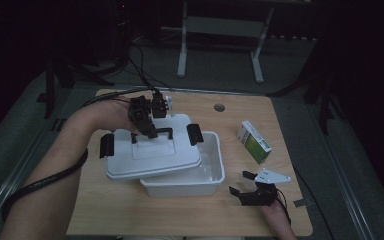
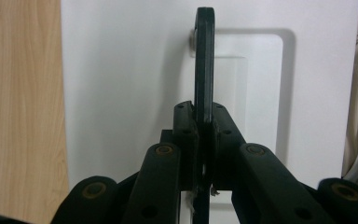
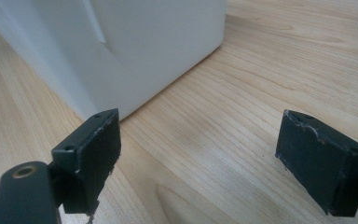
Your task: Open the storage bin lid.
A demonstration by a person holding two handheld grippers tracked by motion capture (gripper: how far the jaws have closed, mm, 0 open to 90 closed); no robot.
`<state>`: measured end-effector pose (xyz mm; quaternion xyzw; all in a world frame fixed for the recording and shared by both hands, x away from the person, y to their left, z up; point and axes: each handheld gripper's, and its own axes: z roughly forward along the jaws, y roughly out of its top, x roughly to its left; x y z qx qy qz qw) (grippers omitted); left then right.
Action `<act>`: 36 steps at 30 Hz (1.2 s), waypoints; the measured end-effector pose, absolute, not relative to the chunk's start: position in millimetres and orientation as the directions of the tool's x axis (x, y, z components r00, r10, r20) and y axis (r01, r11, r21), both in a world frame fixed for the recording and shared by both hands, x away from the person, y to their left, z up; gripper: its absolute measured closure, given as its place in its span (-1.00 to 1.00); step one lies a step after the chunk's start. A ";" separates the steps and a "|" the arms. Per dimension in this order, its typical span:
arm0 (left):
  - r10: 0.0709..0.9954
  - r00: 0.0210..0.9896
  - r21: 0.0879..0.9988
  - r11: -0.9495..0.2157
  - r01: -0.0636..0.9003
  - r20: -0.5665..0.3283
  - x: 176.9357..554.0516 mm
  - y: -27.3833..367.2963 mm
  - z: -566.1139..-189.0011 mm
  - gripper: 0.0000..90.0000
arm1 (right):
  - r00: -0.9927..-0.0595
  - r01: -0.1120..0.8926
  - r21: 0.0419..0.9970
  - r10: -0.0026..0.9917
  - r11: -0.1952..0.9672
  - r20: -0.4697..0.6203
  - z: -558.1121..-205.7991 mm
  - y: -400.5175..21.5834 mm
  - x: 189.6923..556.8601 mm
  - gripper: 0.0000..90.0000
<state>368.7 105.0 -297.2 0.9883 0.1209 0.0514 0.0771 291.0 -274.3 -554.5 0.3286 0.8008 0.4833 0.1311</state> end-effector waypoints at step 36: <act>0.500 0.864 0.183 -0.856 0.483 0.056 339.0 250.1 -319.9 0.85 | -0.741 0.406 0.856 0.664 0.319 0.105 -554.6 -272.8 290.9 -0.70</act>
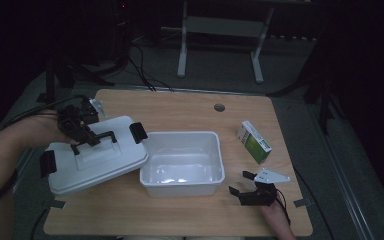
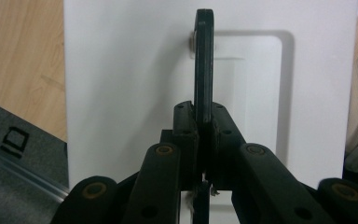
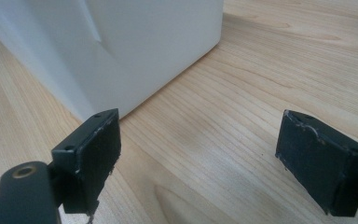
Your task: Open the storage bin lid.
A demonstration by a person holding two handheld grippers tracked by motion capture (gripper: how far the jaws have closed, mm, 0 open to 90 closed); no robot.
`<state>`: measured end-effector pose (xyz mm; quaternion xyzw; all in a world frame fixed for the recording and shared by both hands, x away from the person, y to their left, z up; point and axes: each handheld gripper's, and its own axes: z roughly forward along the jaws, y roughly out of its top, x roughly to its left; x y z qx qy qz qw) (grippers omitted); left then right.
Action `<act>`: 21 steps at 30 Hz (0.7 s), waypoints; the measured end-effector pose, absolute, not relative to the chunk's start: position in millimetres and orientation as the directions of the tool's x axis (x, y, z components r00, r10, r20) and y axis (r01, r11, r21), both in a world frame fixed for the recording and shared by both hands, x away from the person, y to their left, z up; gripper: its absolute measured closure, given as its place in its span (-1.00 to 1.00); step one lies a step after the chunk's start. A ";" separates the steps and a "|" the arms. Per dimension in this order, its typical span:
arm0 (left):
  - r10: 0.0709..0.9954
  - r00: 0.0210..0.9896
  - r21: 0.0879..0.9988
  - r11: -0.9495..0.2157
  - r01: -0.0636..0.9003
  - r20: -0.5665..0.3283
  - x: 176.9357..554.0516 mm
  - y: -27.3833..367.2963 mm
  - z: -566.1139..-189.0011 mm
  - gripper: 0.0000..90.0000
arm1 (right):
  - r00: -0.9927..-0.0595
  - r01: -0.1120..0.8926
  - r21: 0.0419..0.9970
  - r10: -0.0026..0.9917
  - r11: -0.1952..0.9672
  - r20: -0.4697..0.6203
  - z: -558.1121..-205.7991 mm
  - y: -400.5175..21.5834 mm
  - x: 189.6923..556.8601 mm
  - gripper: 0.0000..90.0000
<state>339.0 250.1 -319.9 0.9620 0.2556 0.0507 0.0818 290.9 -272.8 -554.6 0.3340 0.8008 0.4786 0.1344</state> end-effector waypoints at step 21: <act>0.594 0.804 0.238 -0.785 0.572 0.026 332.6 300.2 -376.6 0.85 | -0.741 0.407 0.857 0.663 0.316 0.107 -554.4 -273.1 291.0 -0.70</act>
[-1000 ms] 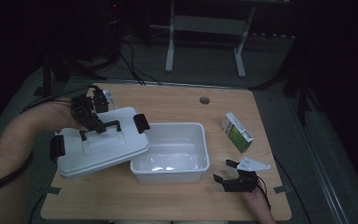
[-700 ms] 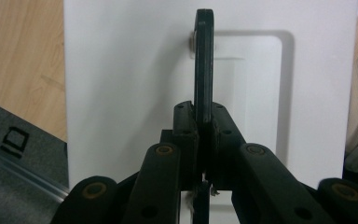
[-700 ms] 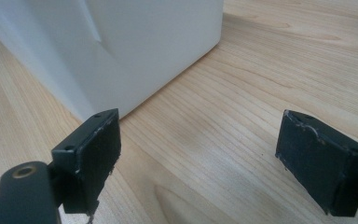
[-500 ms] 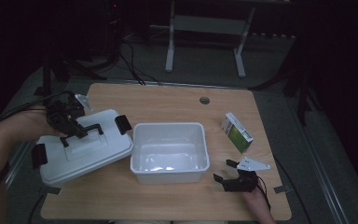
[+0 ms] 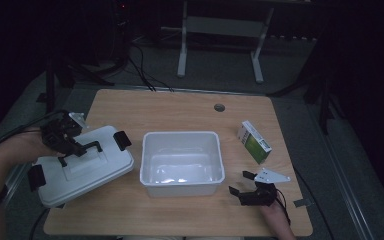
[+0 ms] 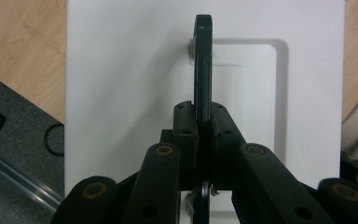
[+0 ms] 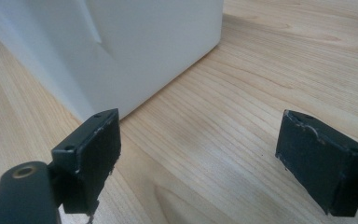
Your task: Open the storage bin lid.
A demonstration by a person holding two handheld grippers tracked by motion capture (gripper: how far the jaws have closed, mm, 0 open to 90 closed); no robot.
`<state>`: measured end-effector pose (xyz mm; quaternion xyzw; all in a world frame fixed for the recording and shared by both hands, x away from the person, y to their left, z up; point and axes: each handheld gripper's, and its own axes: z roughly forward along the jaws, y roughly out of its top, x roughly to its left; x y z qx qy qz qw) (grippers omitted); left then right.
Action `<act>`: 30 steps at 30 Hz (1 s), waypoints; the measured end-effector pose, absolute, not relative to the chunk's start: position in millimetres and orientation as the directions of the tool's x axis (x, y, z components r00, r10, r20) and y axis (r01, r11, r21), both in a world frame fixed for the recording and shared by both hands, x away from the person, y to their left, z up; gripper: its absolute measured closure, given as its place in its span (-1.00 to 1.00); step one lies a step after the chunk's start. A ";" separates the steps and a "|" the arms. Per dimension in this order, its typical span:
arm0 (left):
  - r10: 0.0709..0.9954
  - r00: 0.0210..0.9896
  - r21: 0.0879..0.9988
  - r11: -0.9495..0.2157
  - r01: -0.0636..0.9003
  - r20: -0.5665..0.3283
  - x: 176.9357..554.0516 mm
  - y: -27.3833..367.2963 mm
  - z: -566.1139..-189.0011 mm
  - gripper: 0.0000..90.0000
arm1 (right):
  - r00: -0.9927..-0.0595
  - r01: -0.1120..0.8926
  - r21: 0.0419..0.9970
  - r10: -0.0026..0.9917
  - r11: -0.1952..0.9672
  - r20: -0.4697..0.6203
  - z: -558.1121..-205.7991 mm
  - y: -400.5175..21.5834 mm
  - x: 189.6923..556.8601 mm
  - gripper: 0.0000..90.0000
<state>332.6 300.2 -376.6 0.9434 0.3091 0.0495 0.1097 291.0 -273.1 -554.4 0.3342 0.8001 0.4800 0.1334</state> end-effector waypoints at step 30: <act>0.583 0.808 0.194 -0.786 0.587 -0.083 349.6 282.6 -473.6 0.84 | -0.749 0.402 0.855 0.655 0.328 0.101 -554.8 -271.0 290.4 -0.70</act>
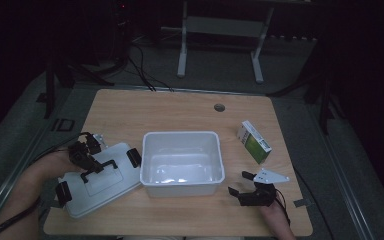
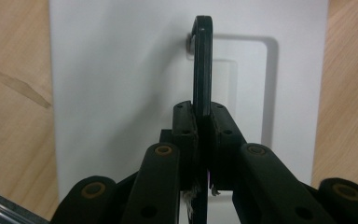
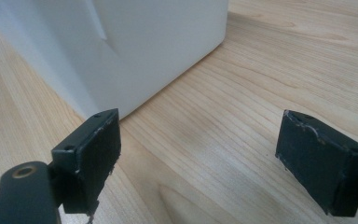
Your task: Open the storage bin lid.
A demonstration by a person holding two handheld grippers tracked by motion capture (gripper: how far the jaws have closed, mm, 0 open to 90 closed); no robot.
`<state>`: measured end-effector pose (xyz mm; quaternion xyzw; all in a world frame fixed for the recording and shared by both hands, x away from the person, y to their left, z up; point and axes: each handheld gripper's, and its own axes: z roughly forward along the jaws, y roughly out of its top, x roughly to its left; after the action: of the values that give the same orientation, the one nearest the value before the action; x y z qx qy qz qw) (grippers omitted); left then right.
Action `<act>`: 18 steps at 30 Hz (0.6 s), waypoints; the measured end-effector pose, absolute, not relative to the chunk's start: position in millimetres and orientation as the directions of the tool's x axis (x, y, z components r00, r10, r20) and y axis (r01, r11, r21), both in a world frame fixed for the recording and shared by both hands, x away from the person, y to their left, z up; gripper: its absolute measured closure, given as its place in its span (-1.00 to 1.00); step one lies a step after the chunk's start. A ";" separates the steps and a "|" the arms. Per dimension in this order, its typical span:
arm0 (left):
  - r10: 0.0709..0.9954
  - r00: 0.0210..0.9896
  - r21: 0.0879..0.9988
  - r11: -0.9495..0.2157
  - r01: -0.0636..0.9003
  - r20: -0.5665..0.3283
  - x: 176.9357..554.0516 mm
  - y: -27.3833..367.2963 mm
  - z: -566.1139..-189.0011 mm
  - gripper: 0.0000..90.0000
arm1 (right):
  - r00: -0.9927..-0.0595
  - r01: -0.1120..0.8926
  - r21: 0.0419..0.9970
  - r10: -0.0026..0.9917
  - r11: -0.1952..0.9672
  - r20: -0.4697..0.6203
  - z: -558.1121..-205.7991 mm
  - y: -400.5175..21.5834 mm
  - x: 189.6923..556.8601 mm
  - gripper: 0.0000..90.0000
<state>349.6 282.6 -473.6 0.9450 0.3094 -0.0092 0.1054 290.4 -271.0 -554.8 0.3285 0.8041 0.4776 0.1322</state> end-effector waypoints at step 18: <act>0.661 0.750 0.206 -0.737 0.643 0.023 349.3 295.2 -471.3 -0.12 | -0.750 0.411 0.853 0.651 0.322 0.116 -544.8 -275.0 289.0 -0.71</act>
<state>349.3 295.2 -471.3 0.9309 0.3502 0.0472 0.0929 289.0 -275.0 -544.8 0.3305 0.8032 0.4796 0.1252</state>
